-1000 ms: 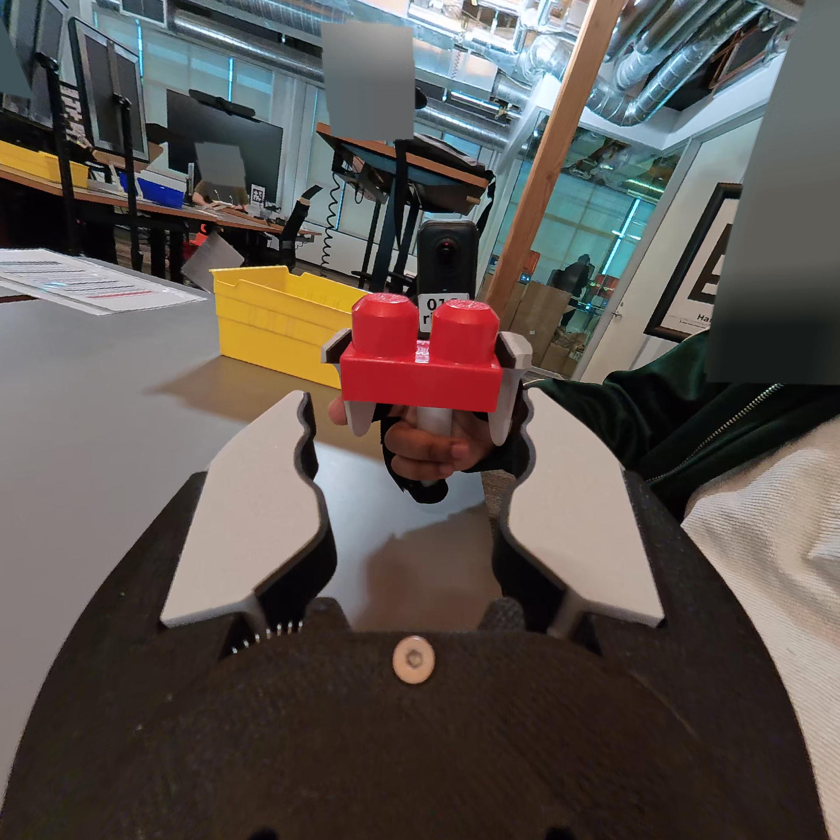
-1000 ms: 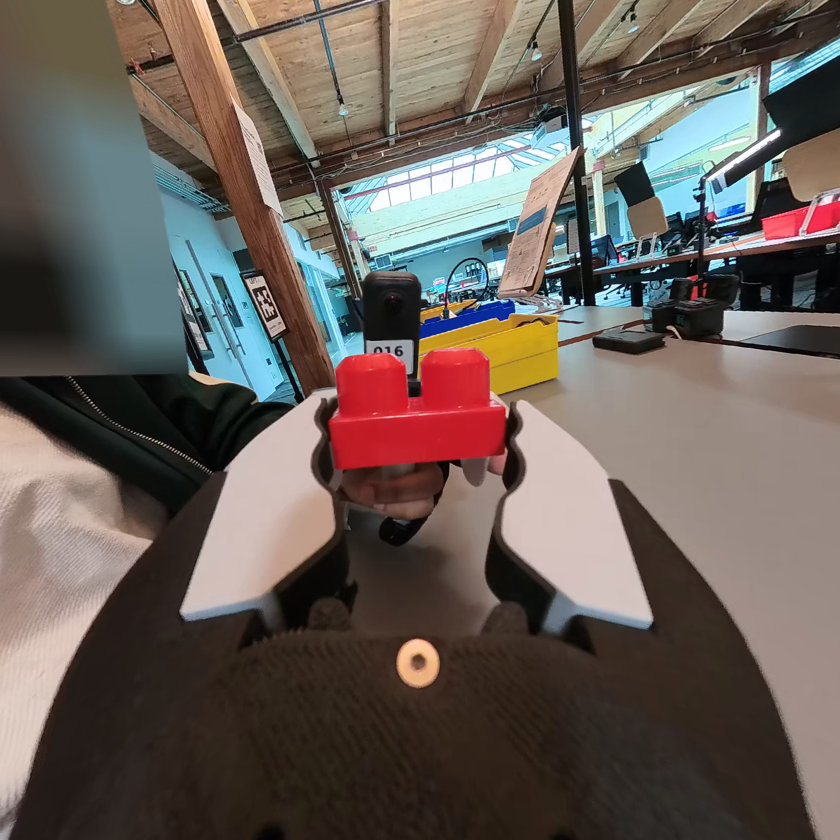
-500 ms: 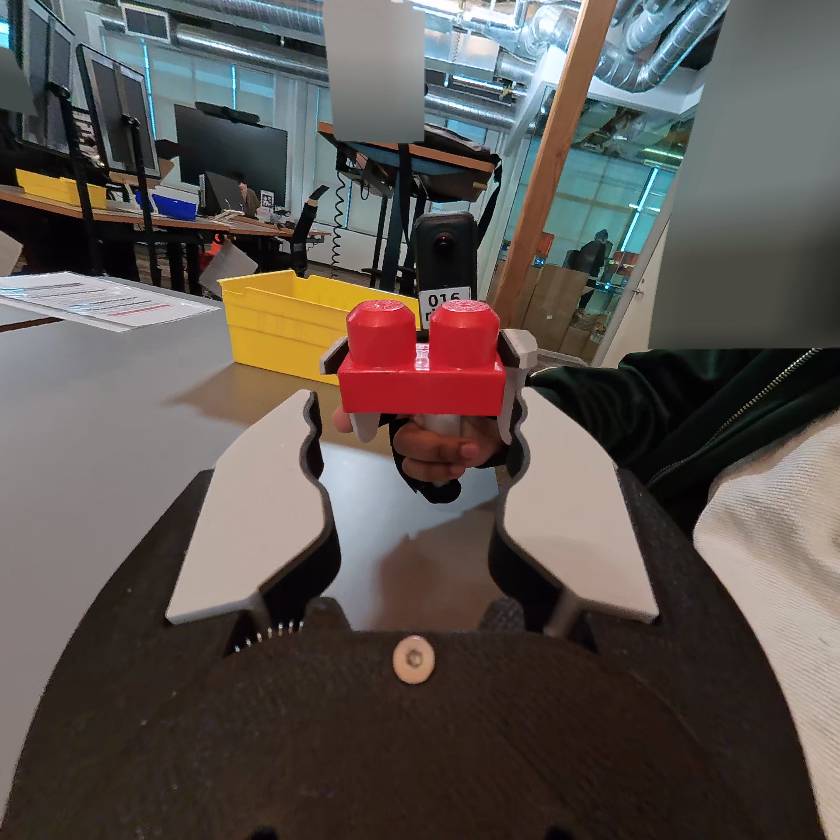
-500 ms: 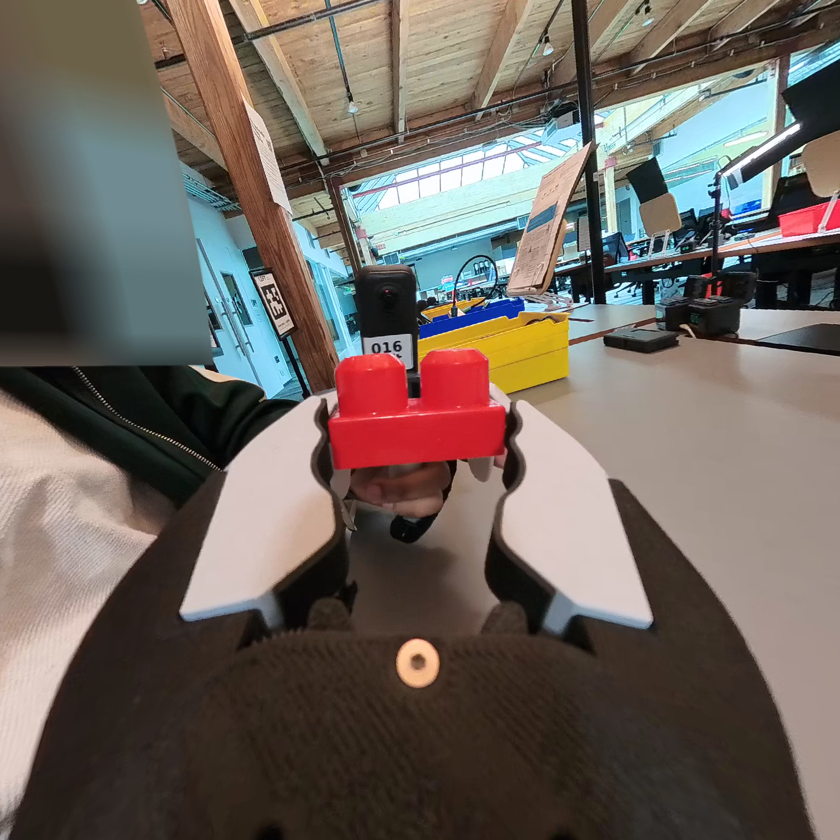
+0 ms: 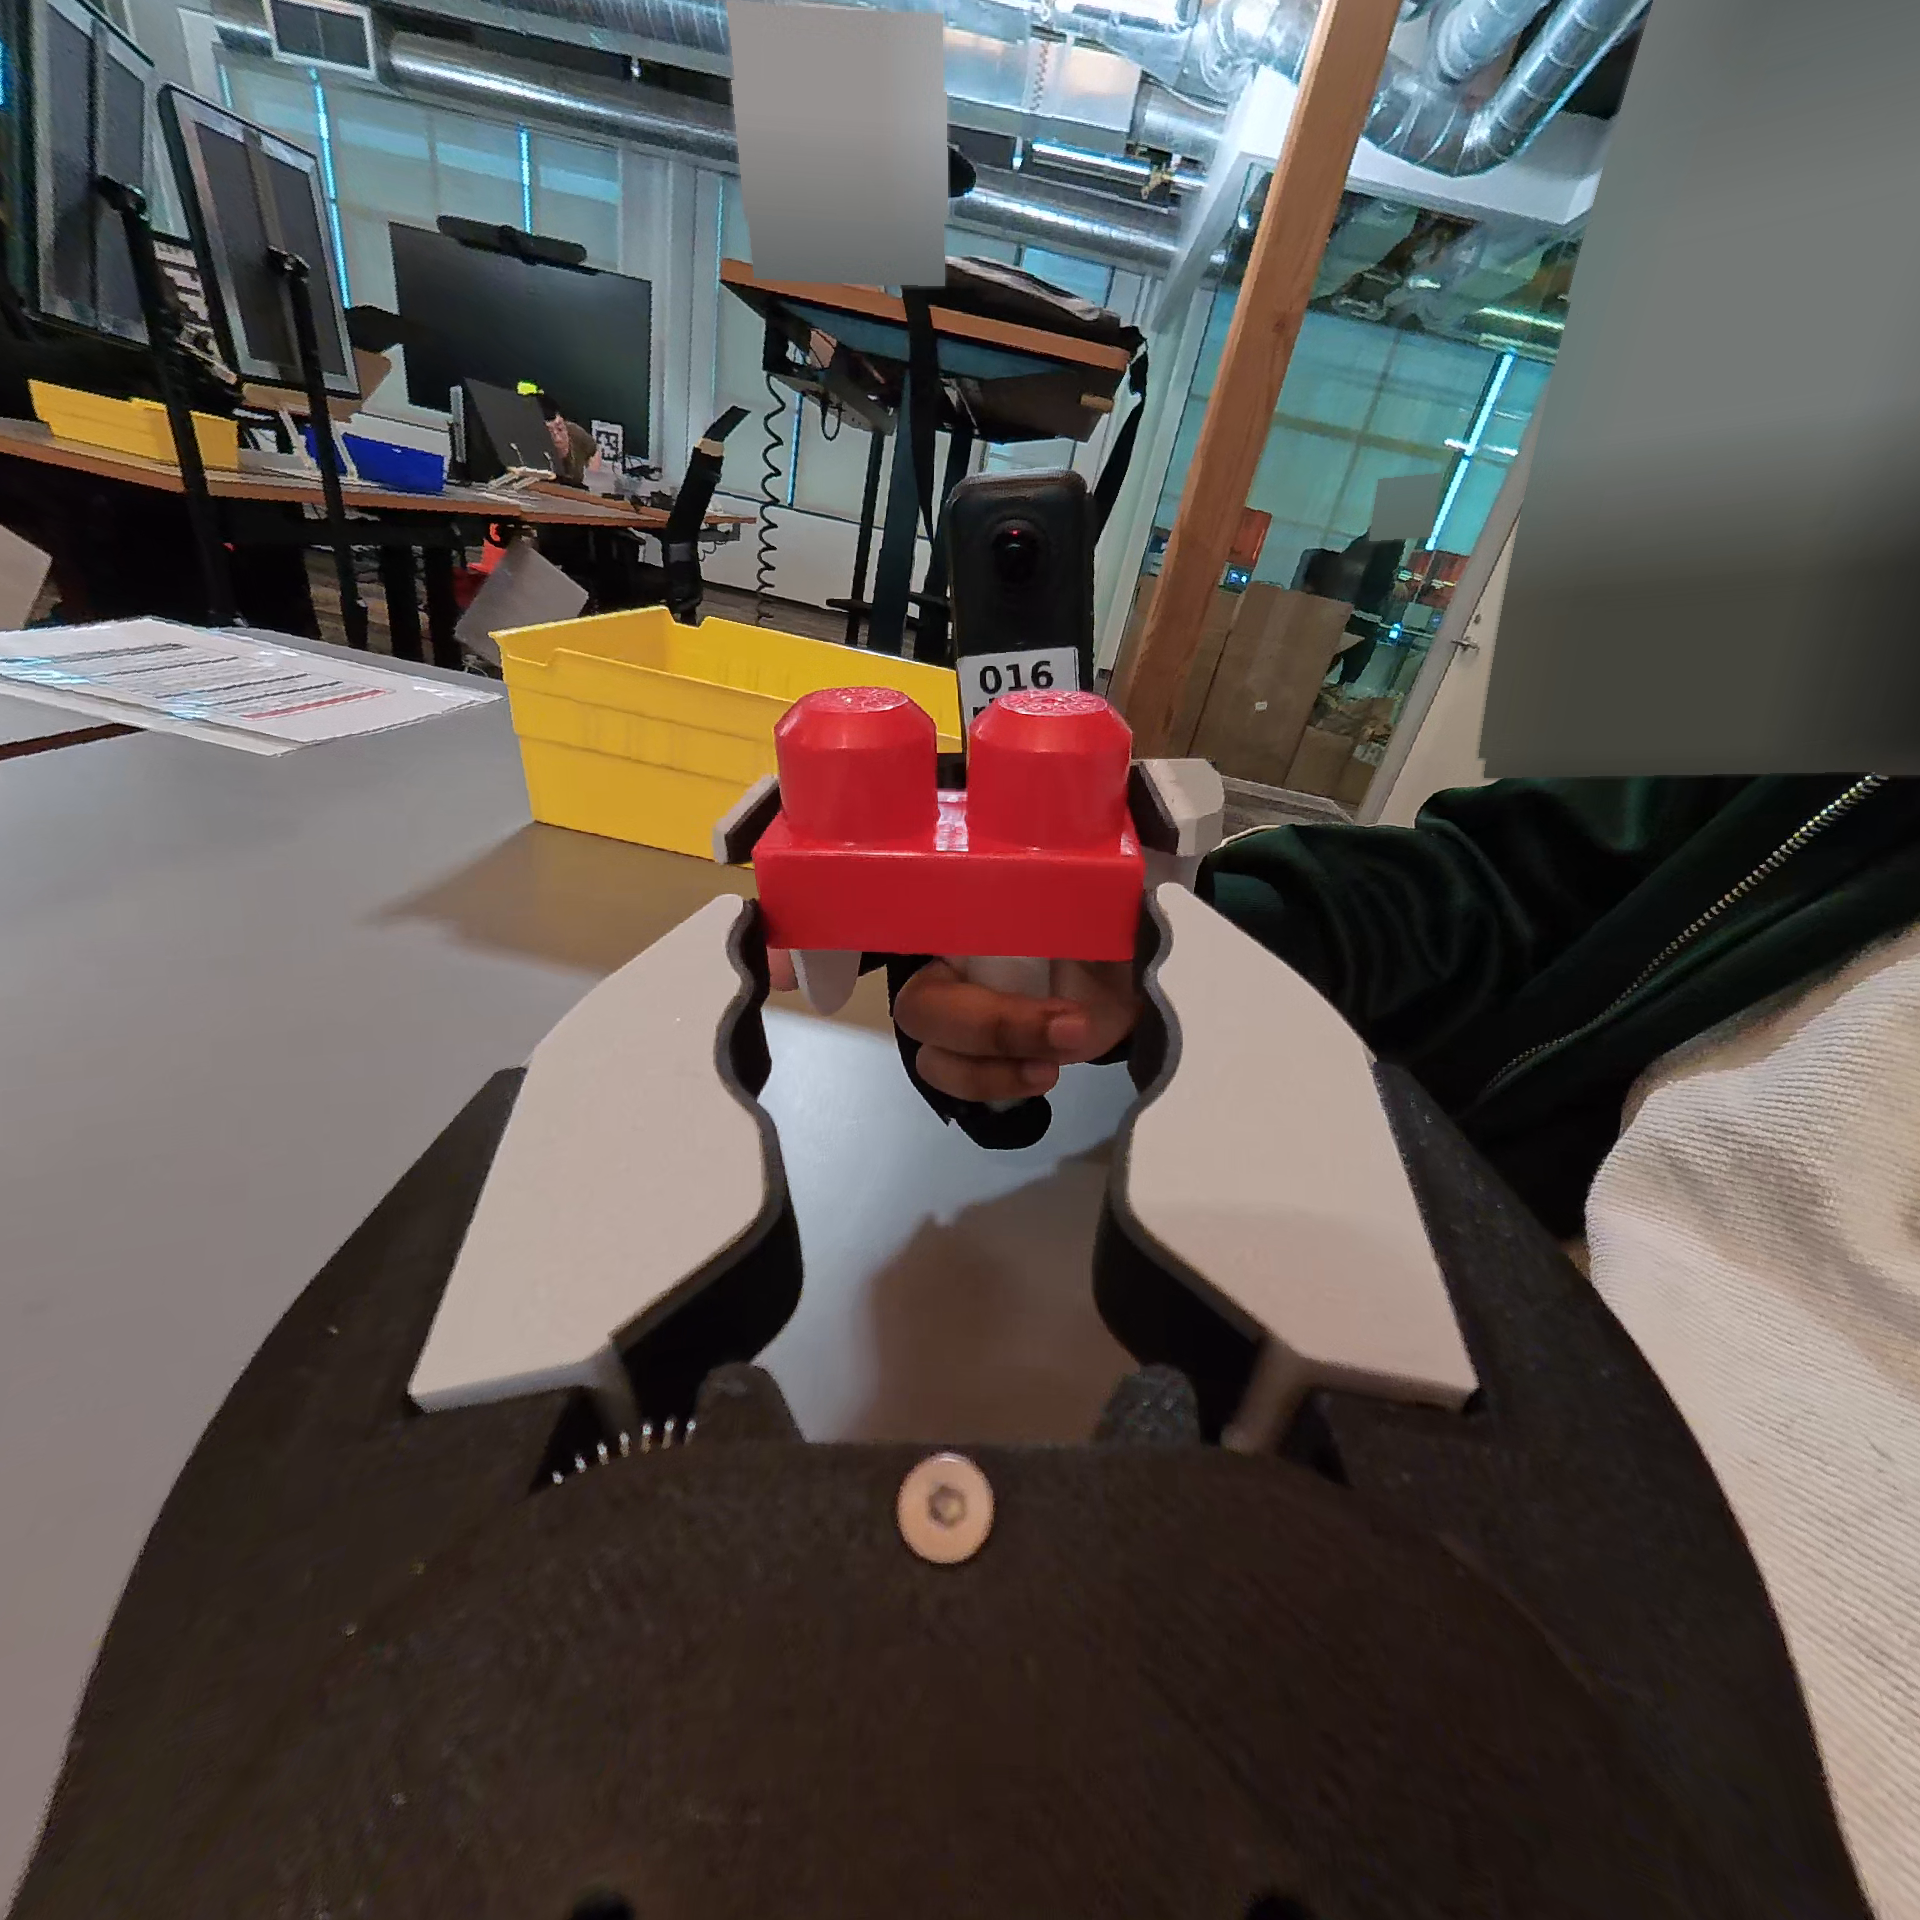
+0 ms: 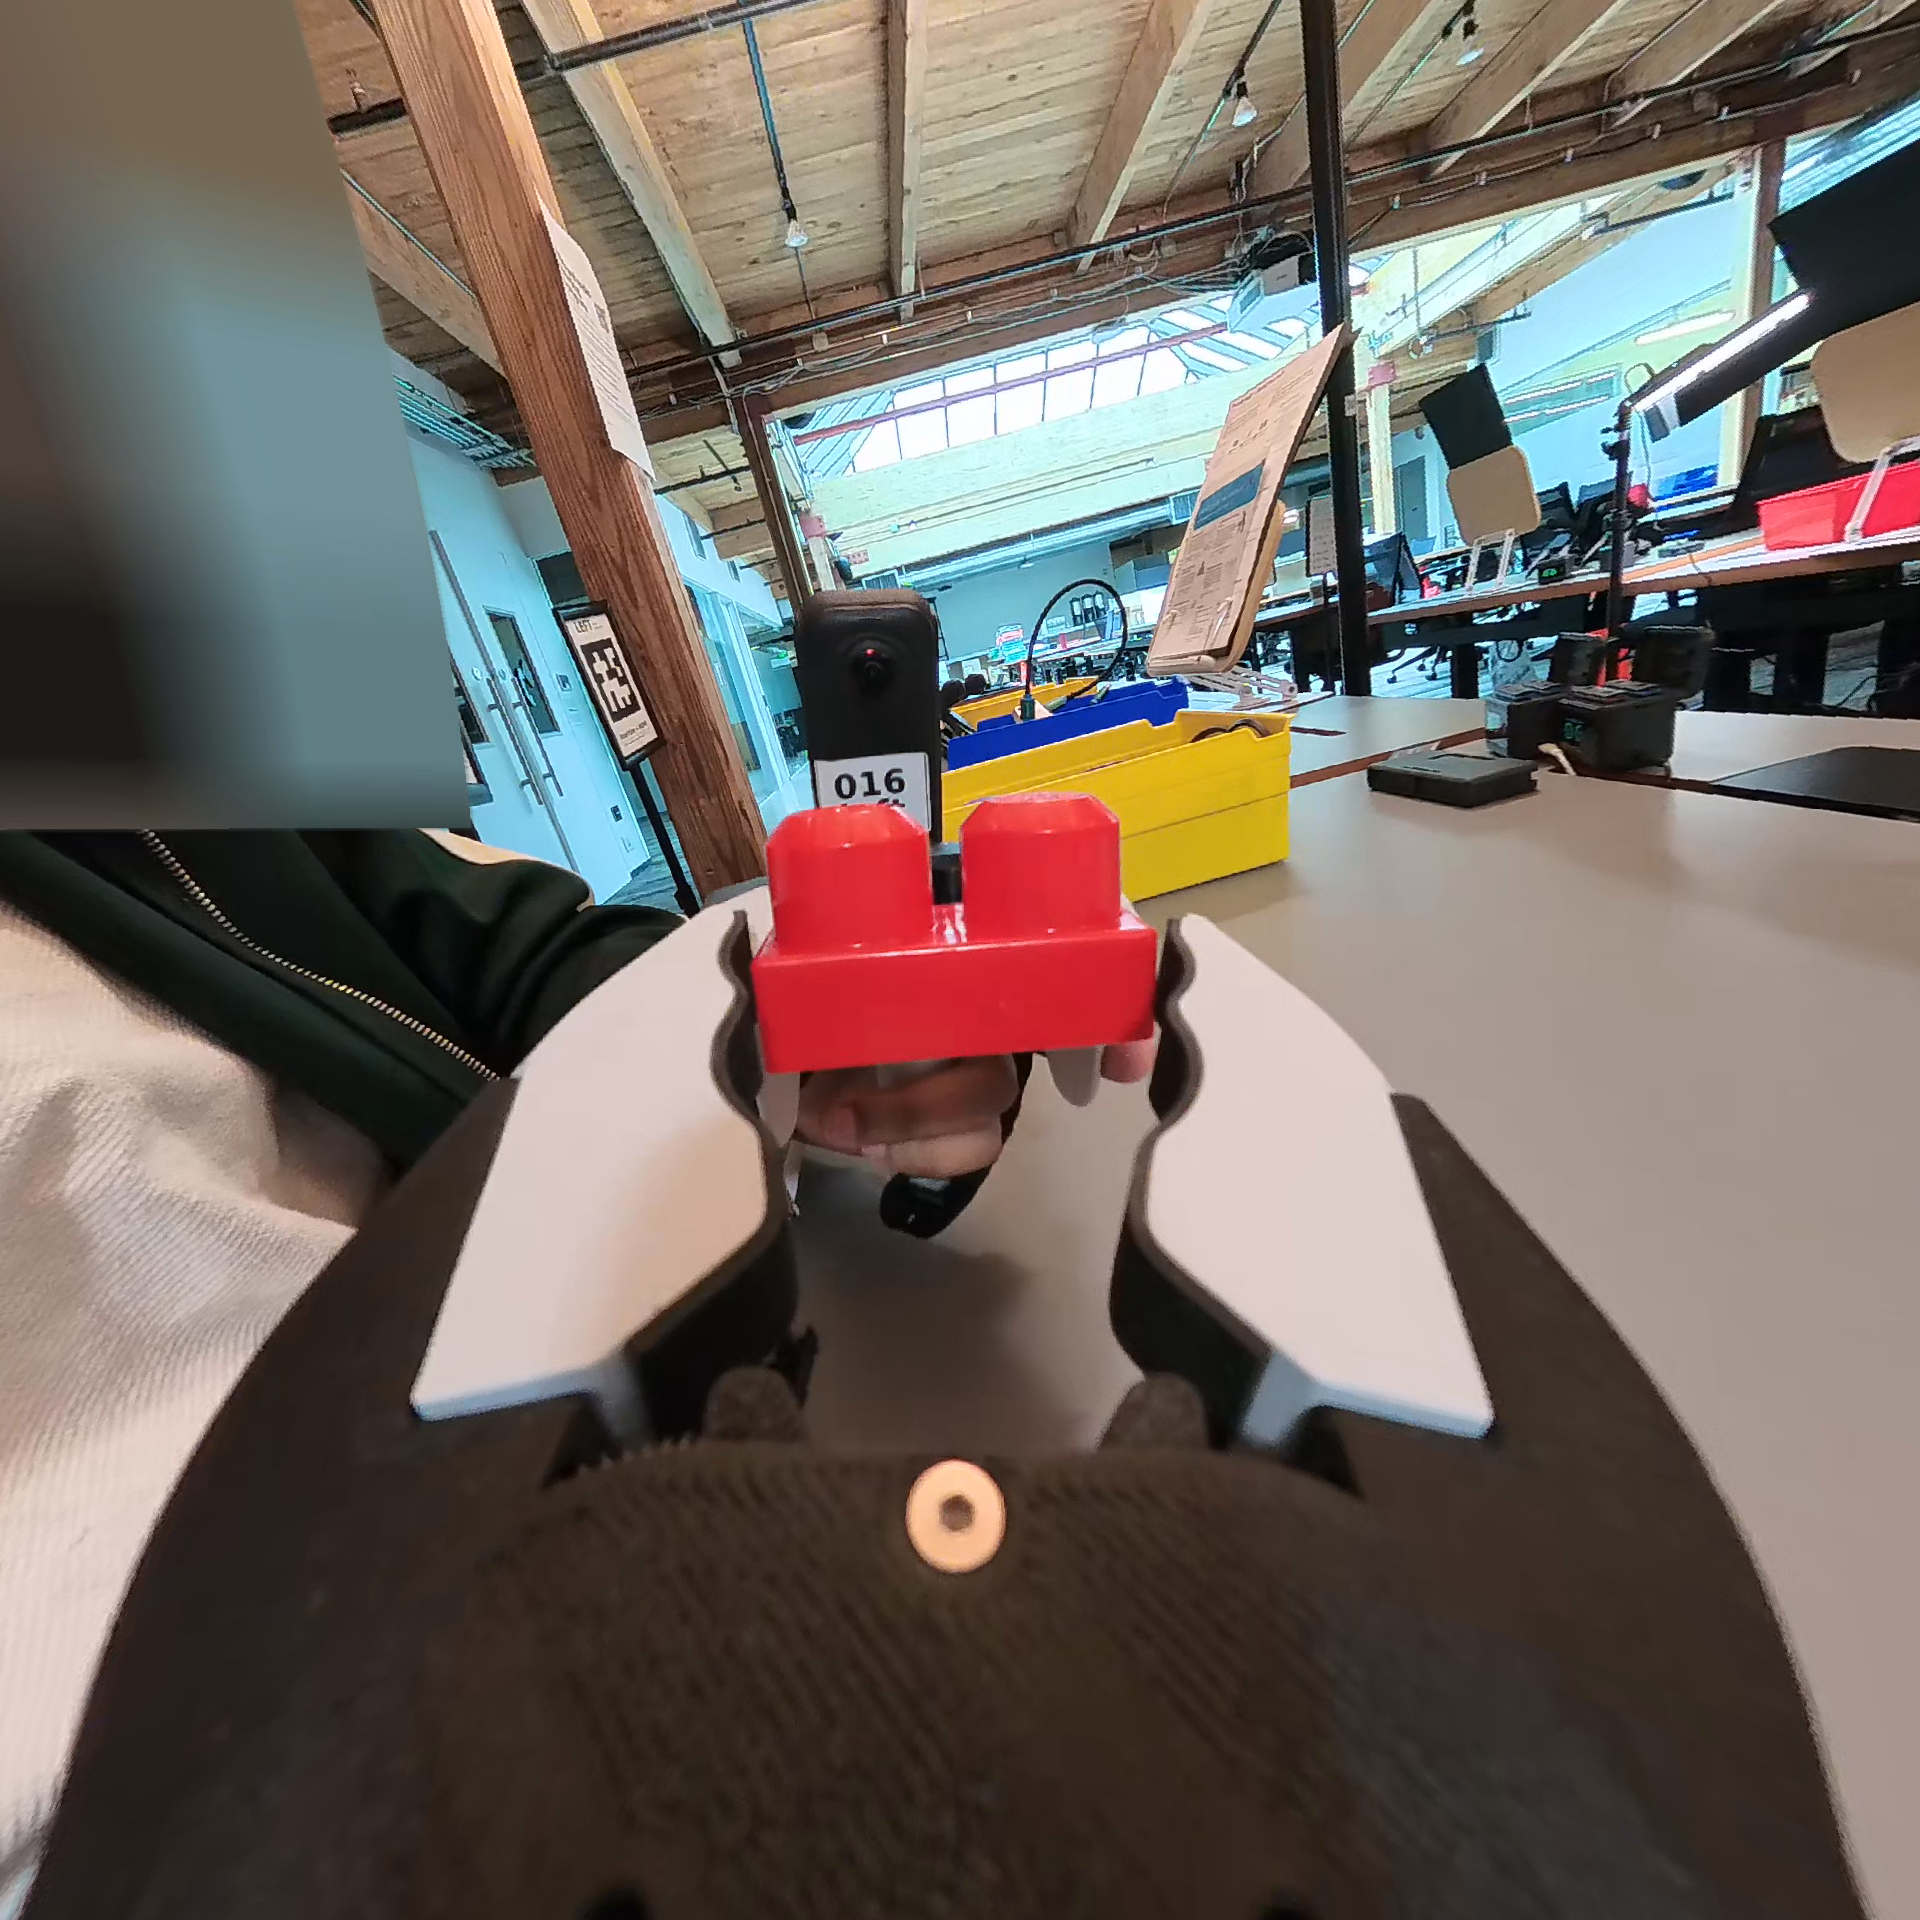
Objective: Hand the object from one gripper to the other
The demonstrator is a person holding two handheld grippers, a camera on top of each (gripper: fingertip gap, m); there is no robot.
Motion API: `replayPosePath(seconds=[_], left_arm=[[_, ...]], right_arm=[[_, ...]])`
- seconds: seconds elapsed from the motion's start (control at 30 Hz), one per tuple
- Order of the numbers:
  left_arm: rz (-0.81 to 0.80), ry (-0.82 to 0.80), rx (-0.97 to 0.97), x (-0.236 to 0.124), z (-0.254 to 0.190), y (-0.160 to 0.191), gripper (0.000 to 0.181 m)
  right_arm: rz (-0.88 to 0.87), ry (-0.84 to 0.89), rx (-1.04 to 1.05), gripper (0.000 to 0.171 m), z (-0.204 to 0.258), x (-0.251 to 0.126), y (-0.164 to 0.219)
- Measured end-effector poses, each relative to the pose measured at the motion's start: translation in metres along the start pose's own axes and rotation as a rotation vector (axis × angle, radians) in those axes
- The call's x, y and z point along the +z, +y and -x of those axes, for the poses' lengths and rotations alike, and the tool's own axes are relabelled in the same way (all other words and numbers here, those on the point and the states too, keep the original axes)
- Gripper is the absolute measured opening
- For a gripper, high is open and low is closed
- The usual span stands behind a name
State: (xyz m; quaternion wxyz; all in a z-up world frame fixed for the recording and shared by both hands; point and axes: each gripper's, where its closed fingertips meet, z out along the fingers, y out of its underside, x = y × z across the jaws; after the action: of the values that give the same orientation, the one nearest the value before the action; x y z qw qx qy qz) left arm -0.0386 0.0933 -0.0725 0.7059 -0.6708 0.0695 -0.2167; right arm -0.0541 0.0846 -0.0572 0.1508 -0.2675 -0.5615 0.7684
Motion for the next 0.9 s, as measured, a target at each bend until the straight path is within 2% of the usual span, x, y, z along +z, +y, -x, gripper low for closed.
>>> replayPosePath(seconds=[0.9], left_arm=[[-0.036, -0.085, 0.009, -0.006, 0.014, -0.010, 0.067]], right_arm=[[-0.025, 0.059, 0.027, 0.072, -0.011, -0.006, -0.006]])
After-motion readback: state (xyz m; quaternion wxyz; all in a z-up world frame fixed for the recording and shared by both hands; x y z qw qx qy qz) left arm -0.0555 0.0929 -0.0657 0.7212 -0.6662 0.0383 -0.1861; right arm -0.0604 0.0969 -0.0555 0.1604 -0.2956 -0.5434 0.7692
